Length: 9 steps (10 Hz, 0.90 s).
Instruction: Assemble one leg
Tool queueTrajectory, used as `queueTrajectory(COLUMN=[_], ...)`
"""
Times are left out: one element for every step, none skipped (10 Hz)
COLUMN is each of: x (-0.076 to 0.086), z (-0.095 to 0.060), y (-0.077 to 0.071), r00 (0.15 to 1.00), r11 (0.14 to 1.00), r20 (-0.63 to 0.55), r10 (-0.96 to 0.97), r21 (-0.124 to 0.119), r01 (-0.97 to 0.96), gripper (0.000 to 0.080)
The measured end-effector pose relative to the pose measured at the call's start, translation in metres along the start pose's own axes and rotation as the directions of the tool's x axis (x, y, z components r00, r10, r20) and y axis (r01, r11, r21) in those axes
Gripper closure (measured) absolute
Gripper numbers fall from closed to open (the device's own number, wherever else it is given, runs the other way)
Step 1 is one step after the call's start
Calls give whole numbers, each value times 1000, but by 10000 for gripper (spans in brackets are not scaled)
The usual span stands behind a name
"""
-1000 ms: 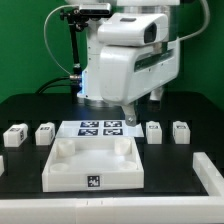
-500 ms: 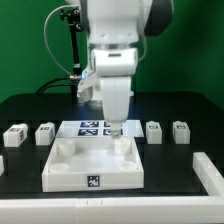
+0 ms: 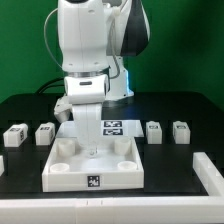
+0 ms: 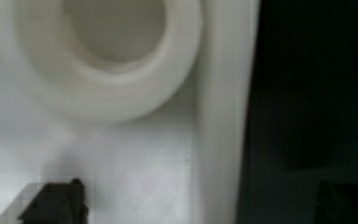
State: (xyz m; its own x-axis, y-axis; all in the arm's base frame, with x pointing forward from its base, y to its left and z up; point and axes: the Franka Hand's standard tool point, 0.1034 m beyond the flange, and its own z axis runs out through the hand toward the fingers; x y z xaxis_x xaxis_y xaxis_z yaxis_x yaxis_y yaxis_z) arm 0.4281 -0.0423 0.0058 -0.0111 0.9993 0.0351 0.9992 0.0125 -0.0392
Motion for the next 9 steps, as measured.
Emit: queueTrajectory(x=[0,0,0,0,0,0,0,0,0], z=[0,1,1,1,1,0,0,0,0], y=[0,0,0,0,-1,0,0,0,0], r00=[1000,1000,1000,1000,1000,1000,1000,1000,1000], r11=[1000,1000,1000,1000,1000,1000,1000,1000,1000], r20=[0,0,0,0,0,0,0,0,0], r10=[0,0,0,0,0,1,1,1,1], r21=[1,1,1,1,2,-1,-1,-1,-1], r01=[0,0,0,0,0,-1,-1,-1,-1], gripper=[298,435,435,571,735,735,743,743,743])
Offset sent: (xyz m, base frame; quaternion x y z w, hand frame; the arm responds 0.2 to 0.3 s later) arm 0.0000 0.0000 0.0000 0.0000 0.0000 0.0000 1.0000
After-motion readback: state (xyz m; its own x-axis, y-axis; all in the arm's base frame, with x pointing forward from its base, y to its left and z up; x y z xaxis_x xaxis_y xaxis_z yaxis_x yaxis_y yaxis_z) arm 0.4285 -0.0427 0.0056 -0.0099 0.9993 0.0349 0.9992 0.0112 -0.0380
